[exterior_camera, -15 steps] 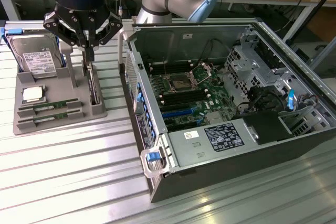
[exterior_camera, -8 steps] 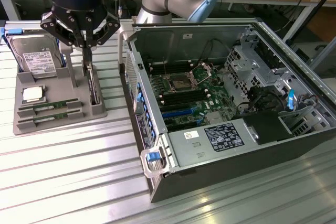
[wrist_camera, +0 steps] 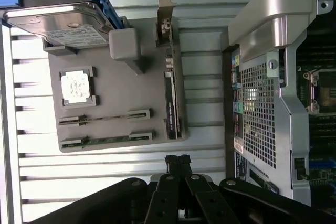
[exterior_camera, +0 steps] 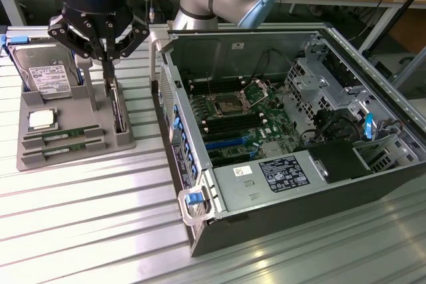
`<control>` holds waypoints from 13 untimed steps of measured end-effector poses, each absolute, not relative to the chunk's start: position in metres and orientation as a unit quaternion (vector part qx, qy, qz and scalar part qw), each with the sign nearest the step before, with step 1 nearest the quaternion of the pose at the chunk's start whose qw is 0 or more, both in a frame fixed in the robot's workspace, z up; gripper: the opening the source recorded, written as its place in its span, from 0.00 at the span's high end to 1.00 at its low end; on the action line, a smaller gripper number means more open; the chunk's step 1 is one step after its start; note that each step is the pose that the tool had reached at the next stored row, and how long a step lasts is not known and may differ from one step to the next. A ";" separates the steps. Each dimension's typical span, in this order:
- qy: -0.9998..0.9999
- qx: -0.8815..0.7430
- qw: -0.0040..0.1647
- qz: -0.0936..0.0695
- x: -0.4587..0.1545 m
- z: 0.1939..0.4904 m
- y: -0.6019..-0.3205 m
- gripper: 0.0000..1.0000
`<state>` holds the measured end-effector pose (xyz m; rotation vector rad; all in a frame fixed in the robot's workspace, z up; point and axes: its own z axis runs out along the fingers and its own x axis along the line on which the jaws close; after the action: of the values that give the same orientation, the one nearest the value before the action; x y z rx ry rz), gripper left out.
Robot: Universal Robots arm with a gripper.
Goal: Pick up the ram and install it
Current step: 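Reach for the ram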
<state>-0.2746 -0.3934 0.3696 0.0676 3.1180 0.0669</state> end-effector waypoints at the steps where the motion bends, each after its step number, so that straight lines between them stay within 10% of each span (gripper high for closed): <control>1: 0.999 0.022 0.011 0.021 -0.275 0.370 -0.393 0.89; 13: 0.999 0.022 0.011 0.021 -0.283 0.370 -0.393 0.89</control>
<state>-0.2826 -0.3934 0.3696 0.0676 3.1180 0.0669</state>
